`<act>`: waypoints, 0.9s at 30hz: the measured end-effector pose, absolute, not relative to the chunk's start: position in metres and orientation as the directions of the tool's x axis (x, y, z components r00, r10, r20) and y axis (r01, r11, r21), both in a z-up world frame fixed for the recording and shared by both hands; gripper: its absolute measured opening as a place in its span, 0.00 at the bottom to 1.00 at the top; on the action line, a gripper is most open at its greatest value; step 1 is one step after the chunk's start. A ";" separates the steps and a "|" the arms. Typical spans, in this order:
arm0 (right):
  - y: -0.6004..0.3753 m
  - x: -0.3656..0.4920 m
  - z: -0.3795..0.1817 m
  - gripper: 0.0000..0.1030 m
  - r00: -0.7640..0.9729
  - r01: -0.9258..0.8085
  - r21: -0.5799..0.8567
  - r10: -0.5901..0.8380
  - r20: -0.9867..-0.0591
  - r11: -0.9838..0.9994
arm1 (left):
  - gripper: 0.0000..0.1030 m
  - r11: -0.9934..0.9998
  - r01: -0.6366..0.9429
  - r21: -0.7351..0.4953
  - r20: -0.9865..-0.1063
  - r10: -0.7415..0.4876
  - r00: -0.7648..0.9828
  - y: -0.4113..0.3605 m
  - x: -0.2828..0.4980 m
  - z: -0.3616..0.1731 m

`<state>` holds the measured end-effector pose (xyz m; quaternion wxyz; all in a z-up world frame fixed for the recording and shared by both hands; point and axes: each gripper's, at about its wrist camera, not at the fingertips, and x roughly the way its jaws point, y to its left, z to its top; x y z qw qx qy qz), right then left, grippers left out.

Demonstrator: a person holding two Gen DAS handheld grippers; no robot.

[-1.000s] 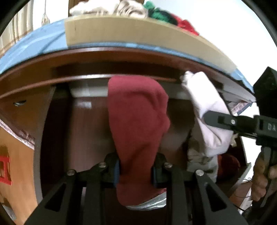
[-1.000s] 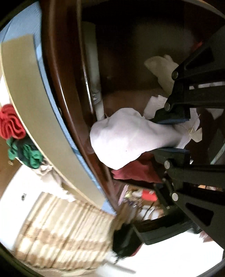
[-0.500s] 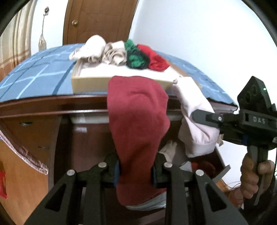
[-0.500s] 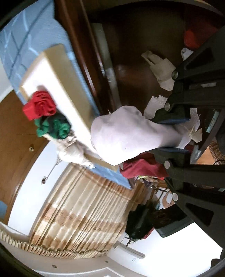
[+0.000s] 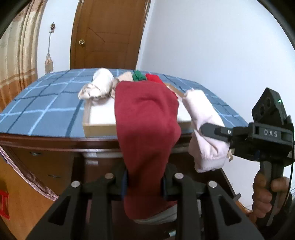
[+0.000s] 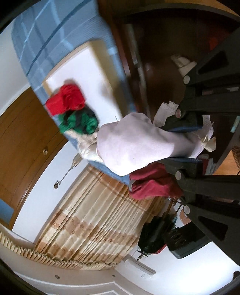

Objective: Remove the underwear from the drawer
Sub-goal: 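Lift both garments out of the drawer toward the white tray, then lower both garments into the tray beside the dotted garments and open both grippers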

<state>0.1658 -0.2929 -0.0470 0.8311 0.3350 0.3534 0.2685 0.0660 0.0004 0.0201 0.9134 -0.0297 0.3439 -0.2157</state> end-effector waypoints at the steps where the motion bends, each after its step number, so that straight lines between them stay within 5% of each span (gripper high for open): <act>1: -0.291 0.170 -0.041 0.23 0.615 -0.214 0.744 0.679 -0.400 0.632 | 0.25 0.906 0.371 -0.203 -0.611 -0.413 0.675 0.001 0.070 0.023; 13: -0.258 0.218 -0.018 0.23 0.657 -0.224 0.710 0.641 -0.396 0.668 | 0.25 0.933 0.323 -0.159 -0.561 -0.354 0.748 0.012 0.118 0.049; 27: -0.230 0.277 -0.034 0.23 0.679 -0.124 0.690 0.568 -0.465 0.713 | 0.25 0.952 0.288 -0.101 -0.616 -0.287 0.733 0.008 0.184 0.039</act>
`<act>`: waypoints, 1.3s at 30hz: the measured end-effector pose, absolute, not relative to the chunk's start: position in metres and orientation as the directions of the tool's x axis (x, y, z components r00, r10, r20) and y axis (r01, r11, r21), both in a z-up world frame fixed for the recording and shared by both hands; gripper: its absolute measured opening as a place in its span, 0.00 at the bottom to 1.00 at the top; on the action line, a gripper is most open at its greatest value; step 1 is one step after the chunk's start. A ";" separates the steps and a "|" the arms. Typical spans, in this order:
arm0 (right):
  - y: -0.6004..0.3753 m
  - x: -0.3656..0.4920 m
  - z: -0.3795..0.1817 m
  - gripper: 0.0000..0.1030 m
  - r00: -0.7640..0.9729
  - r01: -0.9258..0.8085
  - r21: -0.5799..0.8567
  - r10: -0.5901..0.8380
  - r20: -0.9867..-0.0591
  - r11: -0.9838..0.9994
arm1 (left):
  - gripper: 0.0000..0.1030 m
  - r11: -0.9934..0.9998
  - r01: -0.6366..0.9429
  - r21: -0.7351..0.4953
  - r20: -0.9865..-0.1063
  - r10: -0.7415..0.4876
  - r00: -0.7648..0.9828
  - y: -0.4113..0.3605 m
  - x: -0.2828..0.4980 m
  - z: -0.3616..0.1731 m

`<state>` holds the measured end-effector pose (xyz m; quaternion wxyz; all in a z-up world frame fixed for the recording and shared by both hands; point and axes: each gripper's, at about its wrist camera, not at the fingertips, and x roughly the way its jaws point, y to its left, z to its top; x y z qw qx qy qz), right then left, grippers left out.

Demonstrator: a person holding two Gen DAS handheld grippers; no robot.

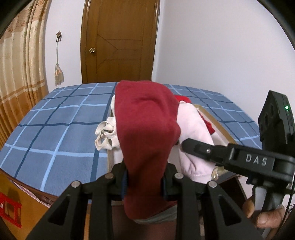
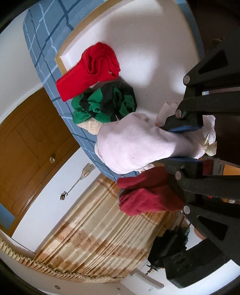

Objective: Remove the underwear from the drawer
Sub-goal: 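Lower both garments into the tray beside the dotted garments and open both grippers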

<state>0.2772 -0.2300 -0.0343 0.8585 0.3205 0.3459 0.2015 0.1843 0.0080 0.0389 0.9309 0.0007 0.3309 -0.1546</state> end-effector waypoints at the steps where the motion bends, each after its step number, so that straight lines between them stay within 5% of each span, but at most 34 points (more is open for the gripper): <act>1: -0.228 0.279 -0.035 0.23 0.682 -0.122 0.684 0.562 -0.469 0.719 | 0.25 0.951 0.290 -0.104 -0.619 -0.290 0.730 0.007 0.187 0.038; 39: -0.199 0.323 -0.068 0.24 0.662 -0.073 0.558 0.458 -0.593 0.827 | 0.25 0.975 0.210 -0.070 -0.727 -0.194 0.659 0.000 0.240 -0.008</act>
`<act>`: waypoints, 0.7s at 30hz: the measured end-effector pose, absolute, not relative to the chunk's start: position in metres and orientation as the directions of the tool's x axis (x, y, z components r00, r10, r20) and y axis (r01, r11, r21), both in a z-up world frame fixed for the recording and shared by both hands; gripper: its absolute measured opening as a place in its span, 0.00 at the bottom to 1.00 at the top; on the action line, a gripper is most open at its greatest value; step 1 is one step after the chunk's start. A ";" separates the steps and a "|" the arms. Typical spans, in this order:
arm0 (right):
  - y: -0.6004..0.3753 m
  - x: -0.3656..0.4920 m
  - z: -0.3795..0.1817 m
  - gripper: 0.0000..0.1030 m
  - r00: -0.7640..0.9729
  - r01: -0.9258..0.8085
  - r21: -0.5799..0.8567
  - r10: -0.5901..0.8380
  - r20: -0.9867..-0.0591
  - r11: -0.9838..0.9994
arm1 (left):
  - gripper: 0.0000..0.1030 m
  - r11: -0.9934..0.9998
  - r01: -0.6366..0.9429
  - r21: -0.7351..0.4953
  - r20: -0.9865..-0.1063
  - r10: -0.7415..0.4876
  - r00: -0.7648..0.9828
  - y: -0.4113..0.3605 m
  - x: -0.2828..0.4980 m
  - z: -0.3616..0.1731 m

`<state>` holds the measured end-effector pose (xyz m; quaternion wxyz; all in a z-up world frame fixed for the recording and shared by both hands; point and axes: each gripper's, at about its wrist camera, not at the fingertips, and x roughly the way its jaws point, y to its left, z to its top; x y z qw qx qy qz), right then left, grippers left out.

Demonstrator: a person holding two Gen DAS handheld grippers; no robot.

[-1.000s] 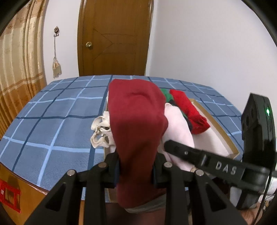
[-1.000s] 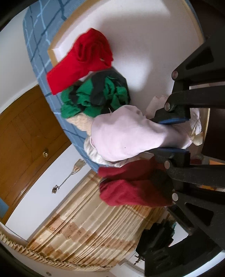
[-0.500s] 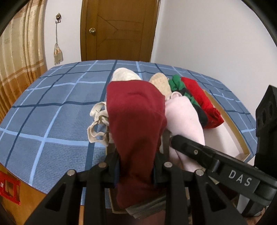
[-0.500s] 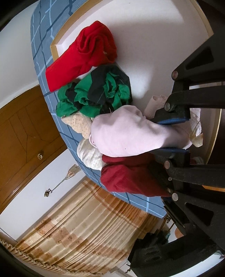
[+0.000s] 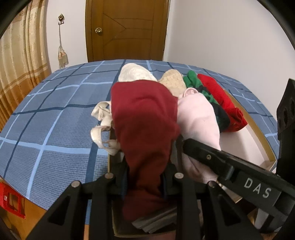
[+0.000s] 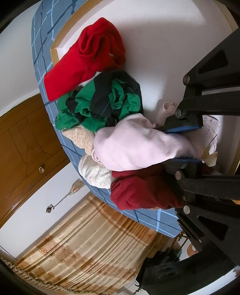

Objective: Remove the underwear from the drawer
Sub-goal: 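Lower both garments into the tray beside the dotted garments and open both grippers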

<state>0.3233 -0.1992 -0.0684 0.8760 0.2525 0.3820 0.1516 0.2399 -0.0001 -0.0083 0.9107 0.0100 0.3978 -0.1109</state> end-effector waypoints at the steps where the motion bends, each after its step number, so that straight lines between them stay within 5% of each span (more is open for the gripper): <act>1: -0.198 0.323 -0.068 0.24 0.664 -0.076 0.551 0.454 -0.594 0.831 | 0.25 0.976 0.207 -0.064 -0.725 -0.188 0.662 -0.001 0.239 -0.009; 12: -0.197 0.320 -0.065 0.31 0.650 -0.141 0.560 0.503 -0.570 0.817 | 0.39 0.980 0.190 -0.057 -0.714 -0.173 0.679 -0.003 0.233 -0.004; 13: -0.201 0.319 -0.065 0.32 0.648 -0.146 0.589 0.527 -0.550 0.795 | 0.52 0.983 0.175 -0.052 -0.713 -0.159 0.683 -0.002 0.231 -0.001; 16: -0.205 0.311 -0.059 0.46 0.669 -0.187 0.615 0.558 -0.491 0.766 | 0.68 0.980 0.191 -0.050 -0.692 -0.172 0.701 -0.004 0.222 0.007; 18: -0.202 0.306 -0.054 0.65 0.684 -0.215 0.594 0.553 -0.476 0.776 | 0.80 0.984 0.179 0.007 -0.670 -0.129 0.732 -0.009 0.215 0.013; 21: -0.197 0.300 -0.049 0.66 0.692 -0.232 0.581 0.552 -0.465 0.780 | 0.89 0.982 0.155 0.108 -0.613 -0.057 0.788 -0.016 0.204 0.021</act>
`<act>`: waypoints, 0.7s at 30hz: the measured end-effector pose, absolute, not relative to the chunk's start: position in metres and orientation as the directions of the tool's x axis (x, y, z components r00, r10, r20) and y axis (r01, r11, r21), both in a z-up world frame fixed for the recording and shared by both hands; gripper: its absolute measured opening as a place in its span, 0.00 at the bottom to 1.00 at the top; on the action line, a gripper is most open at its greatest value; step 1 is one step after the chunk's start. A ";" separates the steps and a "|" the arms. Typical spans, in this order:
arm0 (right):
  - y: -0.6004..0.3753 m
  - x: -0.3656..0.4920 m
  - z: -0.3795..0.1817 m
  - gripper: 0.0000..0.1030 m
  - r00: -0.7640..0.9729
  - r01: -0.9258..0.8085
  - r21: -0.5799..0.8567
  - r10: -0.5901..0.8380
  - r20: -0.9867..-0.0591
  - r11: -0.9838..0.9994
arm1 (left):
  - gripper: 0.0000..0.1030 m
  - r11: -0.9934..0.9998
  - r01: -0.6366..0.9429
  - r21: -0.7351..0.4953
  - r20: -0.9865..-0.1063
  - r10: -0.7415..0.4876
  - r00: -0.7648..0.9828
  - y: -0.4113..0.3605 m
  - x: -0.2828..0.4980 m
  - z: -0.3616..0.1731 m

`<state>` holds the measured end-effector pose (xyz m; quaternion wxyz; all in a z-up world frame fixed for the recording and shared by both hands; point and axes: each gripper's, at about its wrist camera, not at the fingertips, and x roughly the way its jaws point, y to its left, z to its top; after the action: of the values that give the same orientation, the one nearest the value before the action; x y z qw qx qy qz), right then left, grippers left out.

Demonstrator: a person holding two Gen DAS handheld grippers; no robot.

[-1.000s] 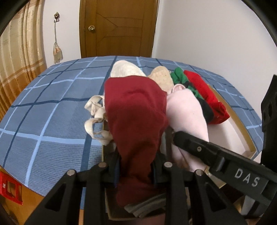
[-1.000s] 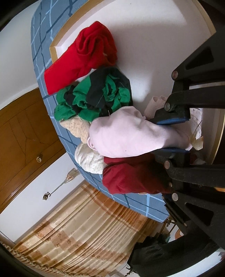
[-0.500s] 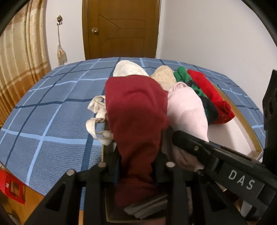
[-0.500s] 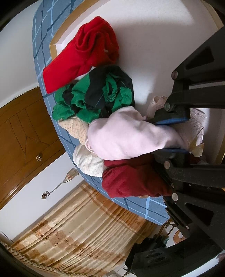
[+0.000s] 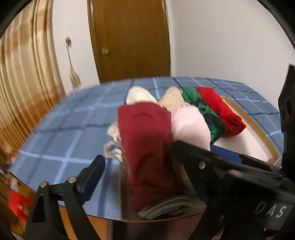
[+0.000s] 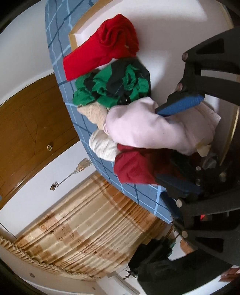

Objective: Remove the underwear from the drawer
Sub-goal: 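Lower both garments into the tray beside the dotted garments and open both grippers, then withdraw both grippers from the tray toward the drawer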

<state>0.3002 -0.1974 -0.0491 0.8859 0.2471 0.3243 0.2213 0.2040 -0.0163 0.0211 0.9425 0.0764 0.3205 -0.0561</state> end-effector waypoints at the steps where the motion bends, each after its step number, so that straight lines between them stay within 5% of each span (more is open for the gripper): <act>1: -0.197 0.299 -0.049 0.66 0.691 -0.232 0.588 0.557 -0.461 0.775 | 0.91 0.981 0.150 0.125 -0.602 -0.046 0.797 -0.018 0.202 0.023; 21: -0.233 0.251 -0.047 0.66 0.813 -0.154 0.600 0.445 -0.374 0.785 | 1.00 0.993 0.073 0.096 -0.516 -0.013 0.857 -0.006 0.176 0.027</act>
<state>0.2506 -0.2326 -0.0467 0.9091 0.2832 0.2572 0.1647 0.1765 -0.0061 0.0275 0.9619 0.0559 0.2668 -0.0223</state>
